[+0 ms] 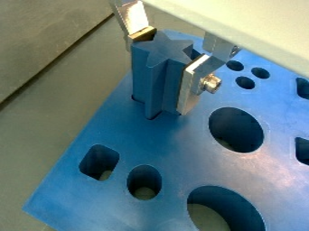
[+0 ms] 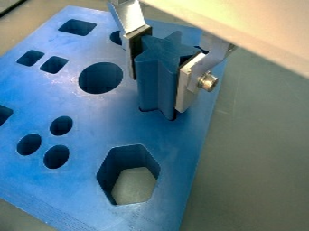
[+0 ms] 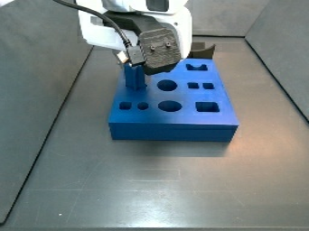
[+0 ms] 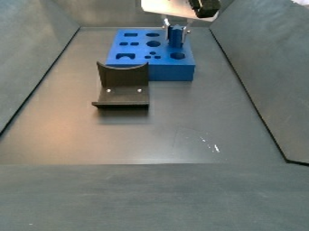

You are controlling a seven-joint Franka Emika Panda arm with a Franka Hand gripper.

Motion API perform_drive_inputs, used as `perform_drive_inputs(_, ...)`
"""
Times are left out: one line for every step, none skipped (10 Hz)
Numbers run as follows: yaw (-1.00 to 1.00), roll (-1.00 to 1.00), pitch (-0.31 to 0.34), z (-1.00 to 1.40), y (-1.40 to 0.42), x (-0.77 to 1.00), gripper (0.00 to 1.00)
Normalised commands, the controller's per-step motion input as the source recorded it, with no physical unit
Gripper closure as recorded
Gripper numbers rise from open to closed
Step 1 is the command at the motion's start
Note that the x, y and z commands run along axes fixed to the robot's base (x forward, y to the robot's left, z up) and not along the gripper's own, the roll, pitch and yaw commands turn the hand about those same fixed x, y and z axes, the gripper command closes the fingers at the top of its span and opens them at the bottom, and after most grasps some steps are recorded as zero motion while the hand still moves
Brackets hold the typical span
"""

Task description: Insert the star object.

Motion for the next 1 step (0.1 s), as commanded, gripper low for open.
perform_drive_inputs(0.00,0.00,0.000,0.00,0.00,0.00,1.00)
